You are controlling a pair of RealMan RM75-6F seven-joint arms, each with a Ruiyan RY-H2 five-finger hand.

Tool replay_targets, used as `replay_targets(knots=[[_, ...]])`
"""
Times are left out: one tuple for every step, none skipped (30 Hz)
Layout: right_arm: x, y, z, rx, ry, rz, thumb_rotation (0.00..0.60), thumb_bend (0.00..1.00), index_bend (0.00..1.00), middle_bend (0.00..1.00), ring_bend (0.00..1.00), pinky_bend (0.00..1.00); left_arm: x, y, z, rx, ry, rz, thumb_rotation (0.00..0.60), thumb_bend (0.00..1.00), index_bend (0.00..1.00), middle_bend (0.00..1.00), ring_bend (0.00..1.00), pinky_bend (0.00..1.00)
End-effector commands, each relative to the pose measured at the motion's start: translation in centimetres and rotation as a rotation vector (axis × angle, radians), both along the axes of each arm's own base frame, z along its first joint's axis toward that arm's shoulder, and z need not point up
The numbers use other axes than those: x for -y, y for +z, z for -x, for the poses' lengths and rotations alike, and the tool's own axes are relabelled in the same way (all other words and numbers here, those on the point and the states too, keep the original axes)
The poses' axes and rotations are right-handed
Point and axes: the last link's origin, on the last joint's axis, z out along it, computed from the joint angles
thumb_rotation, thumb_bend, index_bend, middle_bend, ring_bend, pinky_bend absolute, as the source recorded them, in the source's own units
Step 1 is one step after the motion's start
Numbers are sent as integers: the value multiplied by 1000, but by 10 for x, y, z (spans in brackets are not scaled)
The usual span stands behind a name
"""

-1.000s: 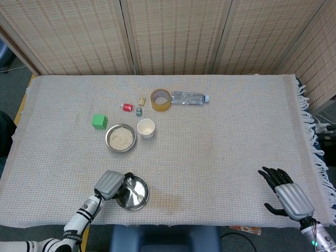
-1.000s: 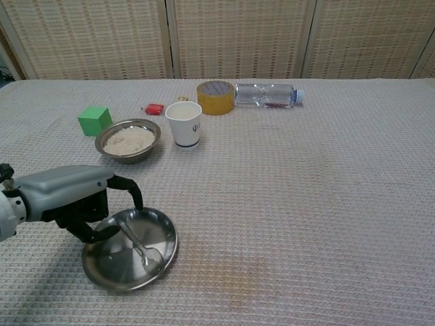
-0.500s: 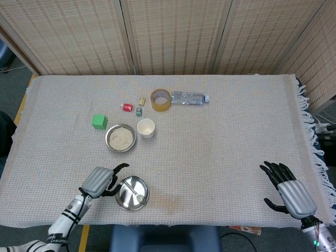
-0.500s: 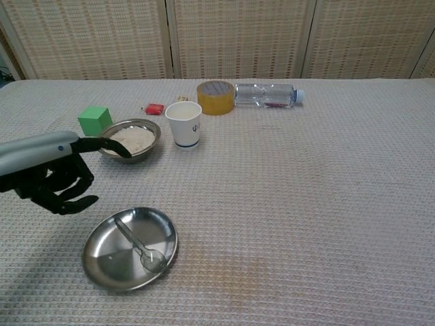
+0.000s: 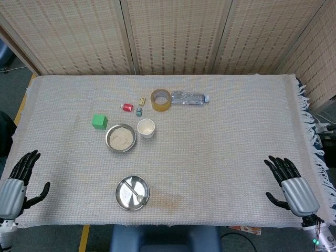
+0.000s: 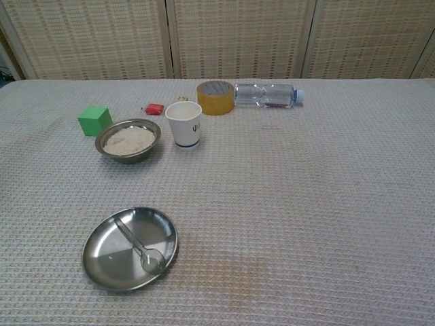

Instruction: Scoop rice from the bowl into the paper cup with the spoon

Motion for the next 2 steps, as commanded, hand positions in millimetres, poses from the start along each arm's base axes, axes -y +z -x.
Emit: replay_targets(knots=[[-3,-2,-2,-8,3,-8,600,171,0,0,0,0,8,1,5,-61,17,38,600,397,12,0,0,107],[-4,-2,-2,-9,2,-8,600,171,0,0,0,0,8,1,5,-66,18,43,600,396,12,0,0,107]])
